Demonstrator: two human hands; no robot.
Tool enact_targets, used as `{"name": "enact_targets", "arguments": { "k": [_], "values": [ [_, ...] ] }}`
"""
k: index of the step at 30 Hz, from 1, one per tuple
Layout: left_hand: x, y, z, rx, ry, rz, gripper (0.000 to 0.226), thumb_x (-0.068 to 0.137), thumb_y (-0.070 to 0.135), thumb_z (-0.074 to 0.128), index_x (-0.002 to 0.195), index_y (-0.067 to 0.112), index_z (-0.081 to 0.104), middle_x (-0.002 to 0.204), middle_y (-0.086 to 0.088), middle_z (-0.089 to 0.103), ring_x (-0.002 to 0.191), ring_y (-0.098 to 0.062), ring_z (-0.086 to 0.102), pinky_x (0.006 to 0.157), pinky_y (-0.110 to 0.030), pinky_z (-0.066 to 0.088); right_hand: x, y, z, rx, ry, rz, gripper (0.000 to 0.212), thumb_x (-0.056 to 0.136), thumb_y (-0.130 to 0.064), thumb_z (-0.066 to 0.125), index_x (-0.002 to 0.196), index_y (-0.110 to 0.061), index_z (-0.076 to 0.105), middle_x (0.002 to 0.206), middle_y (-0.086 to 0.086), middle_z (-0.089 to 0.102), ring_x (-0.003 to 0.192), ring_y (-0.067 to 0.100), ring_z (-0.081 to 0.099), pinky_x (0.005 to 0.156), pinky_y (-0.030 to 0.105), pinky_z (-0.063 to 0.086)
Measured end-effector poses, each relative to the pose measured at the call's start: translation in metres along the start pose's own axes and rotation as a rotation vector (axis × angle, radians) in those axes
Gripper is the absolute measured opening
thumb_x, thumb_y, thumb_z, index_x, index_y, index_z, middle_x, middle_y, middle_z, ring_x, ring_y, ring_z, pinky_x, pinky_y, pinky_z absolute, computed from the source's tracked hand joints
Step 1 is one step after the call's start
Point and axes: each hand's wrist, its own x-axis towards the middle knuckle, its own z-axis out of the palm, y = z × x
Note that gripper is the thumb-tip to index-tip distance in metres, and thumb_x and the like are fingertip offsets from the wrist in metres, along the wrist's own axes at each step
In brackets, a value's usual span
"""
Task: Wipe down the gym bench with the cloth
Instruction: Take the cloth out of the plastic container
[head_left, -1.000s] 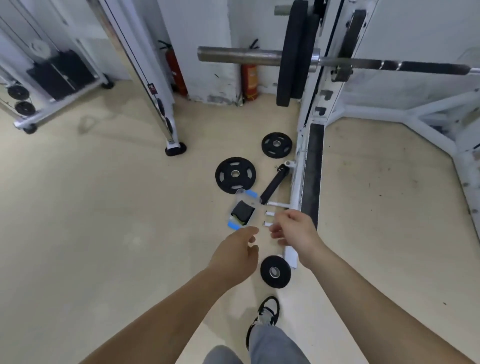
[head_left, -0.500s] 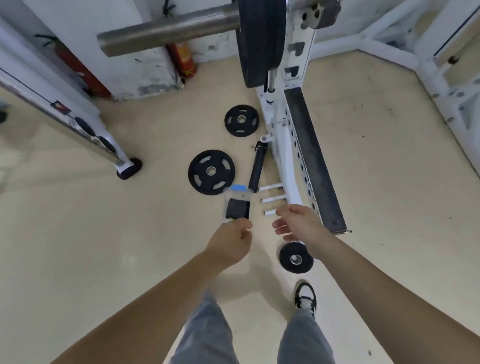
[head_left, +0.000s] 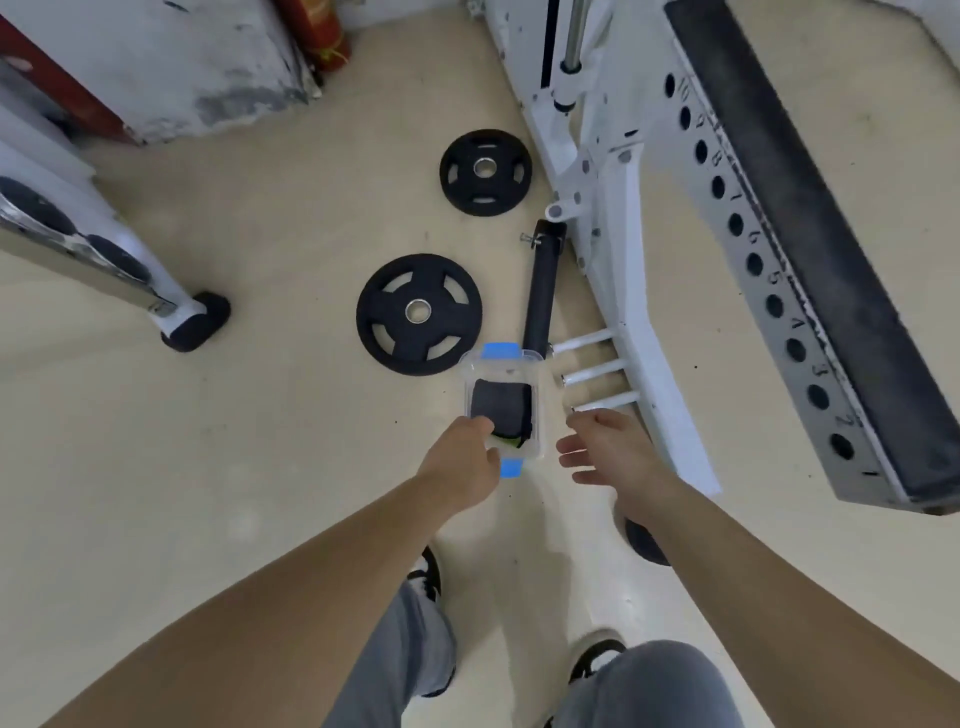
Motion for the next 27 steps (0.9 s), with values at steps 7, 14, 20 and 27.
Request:
{"name": "enact_targets", "arguments": {
  "k": [7,14,20,27],
  "values": [
    [0.184,-0.058,0.107,-0.158,0.066,-0.085,0.023,0.102,0.024,0.053,0.123,0.015,0.055,0.13,-0.009,0.055,0.108,-0.026,0.058,0.099,-0.038,0.051,0.174,0.089,0.045,-0.1,0.046,-0.047,0.021,0.097,-0.019,0.049,0.081,-0.007,0.053,0.077,-0.001,0.046,0.075,0.02,0.042,0.066,0.029,0.039],
    [0.289,-0.091,0.173,-0.506,0.209,-0.36,0.059,0.093,0.022,0.059,0.148,0.011,0.04,0.148,-0.012,0.047,0.129,-0.034,0.053,0.111,-0.045,0.046,0.256,0.132,0.064,-0.208,-0.096,-0.148,0.044,0.109,-0.031,0.036,0.151,-0.022,0.048,0.151,-0.013,0.047,0.139,0.012,0.043,0.108,0.021,0.027],
    [0.301,-0.105,0.179,-0.597,0.217,-0.412,0.061,0.089,0.023,0.07,0.143,0.013,0.043,0.131,-0.011,0.06,0.12,-0.033,0.06,0.103,-0.042,0.051,0.257,0.128,0.059,-0.126,-0.091,-0.101,0.038,0.107,-0.043,0.043,0.131,-0.022,0.064,0.138,-0.011,0.059,0.134,0.023,0.051,0.114,0.03,0.032],
    [0.296,-0.086,0.173,-0.595,0.024,-0.458,0.043,0.081,0.032,0.076,0.109,0.008,0.053,0.107,-0.008,0.06,0.11,-0.031,0.06,0.101,-0.043,0.053,0.259,0.141,0.049,0.029,-0.138,-0.072,0.02,0.102,-0.048,0.051,0.118,-0.044,0.062,0.119,-0.033,0.056,0.117,0.0,0.052,0.115,0.034,0.038]
  ]
}}
